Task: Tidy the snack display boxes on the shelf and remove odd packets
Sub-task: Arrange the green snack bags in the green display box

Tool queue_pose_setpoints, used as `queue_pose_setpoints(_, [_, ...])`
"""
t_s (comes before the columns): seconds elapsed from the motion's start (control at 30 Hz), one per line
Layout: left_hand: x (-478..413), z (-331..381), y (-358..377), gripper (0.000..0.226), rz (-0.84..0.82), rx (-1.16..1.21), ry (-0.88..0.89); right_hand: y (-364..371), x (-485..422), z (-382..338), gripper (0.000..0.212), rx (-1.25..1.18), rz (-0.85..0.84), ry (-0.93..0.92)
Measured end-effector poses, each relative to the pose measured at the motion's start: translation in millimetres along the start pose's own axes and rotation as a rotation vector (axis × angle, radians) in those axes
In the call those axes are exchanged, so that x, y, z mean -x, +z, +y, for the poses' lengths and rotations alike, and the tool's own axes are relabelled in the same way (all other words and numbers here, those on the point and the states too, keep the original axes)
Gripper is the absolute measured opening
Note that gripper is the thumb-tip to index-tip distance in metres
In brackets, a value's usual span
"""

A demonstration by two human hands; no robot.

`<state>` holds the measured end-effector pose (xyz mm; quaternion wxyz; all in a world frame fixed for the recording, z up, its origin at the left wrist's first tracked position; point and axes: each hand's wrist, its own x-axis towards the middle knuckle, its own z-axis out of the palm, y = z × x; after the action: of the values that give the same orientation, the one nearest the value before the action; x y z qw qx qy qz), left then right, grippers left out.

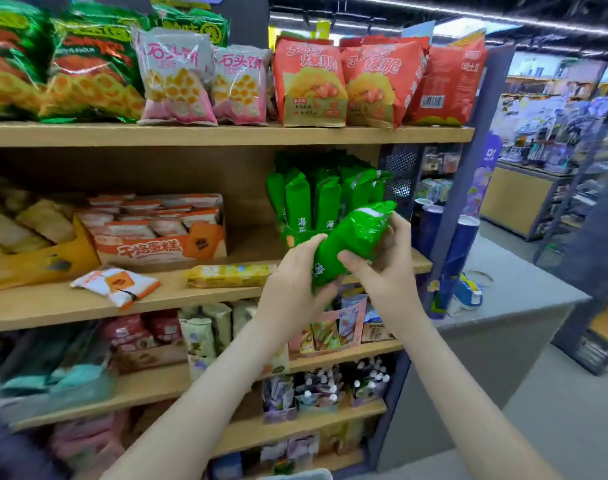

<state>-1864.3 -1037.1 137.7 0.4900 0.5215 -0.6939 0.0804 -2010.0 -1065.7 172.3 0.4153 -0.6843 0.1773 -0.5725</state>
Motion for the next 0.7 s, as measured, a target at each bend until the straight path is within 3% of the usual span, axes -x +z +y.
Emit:
queue_pose_setpoints(0.1, [46.9,-6.4,-11.5,0.064,-0.237,0.134,-0.286,-0.1,21.2,18.2,0.071,0.010,-0.097,0.131])
queue_pose_setpoints(0.2, [94.0,-18.3,-18.0,0.069,-0.407,0.223,-0.524,3.1,42.9,35.8,0.032,0.090,-0.177,0.221])
queue_pose_setpoints(0.27, [123.6,-21.2,-23.9,0.071,-0.469,0.334,-0.690,7.7,54.9,51.0,0.020,0.211,-0.278,0.284])
queue_pose_setpoints(0.5, [190.9,-18.1,-37.0,0.059,-0.362,0.446,-1.006,42.3,90.2,89.0,0.018,0.193,-0.426,0.576])
queue_pose_setpoints(0.57, [195.5,-15.8,-37.3,0.067,-0.350,0.360,-1.019,54.3,92.7,91.7,0.018,0.172,-0.450,0.620])
queue_pose_setpoints(0.7, [201.0,-24.4,-44.4,0.060,-0.351,0.337,-1.028,64.6,84.0,89.0,0.015,0.249,-0.542,0.594])
